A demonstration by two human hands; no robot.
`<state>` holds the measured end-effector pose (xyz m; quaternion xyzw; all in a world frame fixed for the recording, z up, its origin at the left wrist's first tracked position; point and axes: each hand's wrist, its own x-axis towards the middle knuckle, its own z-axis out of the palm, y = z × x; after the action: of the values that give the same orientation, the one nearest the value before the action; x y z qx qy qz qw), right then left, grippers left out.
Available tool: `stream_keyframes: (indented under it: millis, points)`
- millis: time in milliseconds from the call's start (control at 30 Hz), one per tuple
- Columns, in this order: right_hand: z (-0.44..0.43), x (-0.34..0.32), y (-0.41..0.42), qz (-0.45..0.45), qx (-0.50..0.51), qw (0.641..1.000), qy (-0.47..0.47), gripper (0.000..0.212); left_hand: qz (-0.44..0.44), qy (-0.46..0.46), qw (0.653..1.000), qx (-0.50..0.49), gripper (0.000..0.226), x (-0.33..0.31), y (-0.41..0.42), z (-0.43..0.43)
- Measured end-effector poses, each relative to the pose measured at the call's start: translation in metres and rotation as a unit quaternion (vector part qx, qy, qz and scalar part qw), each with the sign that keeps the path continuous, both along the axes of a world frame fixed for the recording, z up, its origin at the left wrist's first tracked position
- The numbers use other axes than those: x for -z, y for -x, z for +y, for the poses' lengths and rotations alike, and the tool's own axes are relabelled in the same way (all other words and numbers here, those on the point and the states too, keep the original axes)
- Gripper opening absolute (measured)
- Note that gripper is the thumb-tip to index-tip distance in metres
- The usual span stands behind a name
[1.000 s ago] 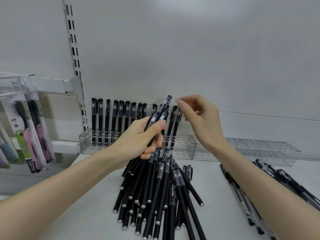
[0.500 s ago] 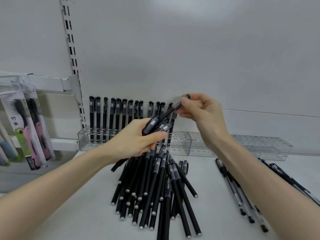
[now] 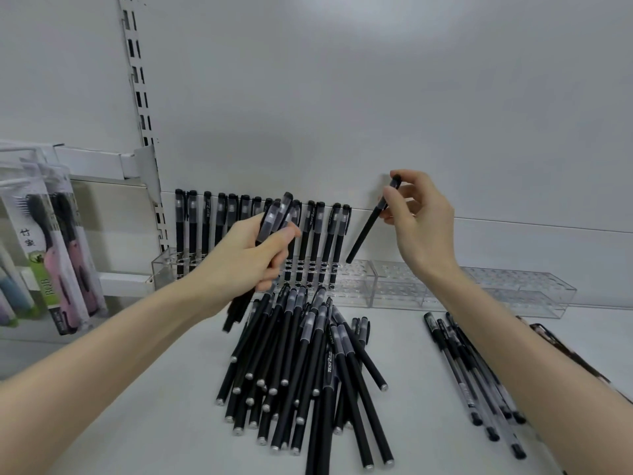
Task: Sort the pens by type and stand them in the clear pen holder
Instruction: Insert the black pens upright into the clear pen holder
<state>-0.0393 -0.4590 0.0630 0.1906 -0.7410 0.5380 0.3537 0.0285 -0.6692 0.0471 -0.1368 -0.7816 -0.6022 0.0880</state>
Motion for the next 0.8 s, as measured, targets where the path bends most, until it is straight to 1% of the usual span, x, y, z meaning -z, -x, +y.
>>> stream_keyframes:
  millis: [100,200,333,567,667,800]
  points:
    - [-0.003,0.003,0.006,-0.001,0.012,0.999,-0.039,0.016,0.009,-0.032,0.999,0.004,0.024,0.0,-0.001,0.006]
    - [-0.006,0.003,0.009,0.008,0.019,0.999,-0.046,0.018,0.011,-0.052,0.999,0.006,0.024,0.001,-0.001,0.006]
    - [-0.007,-0.002,0.009,0.037,0.037,0.997,-0.057,0.02,-0.022,-0.089,0.996,0.004,0.027,0.003,0.001,0.005]
    - [-0.013,0.013,0.013,0.01,0.031,0.99,-0.137,0.024,-0.055,-0.103,0.993,0.021,0.022,0.007,0.001,0.014]
    - [-0.014,0.015,0.014,0.017,0.039,0.986,-0.16,0.018,-0.054,-0.11,0.992,0.03,0.023,0.007,0.003,0.016]
    - [-0.012,0.012,0.015,0.011,0.04,0.984,-0.174,0.015,-0.044,-0.085,0.995,0.037,0.027,0.007,0.004,0.017]
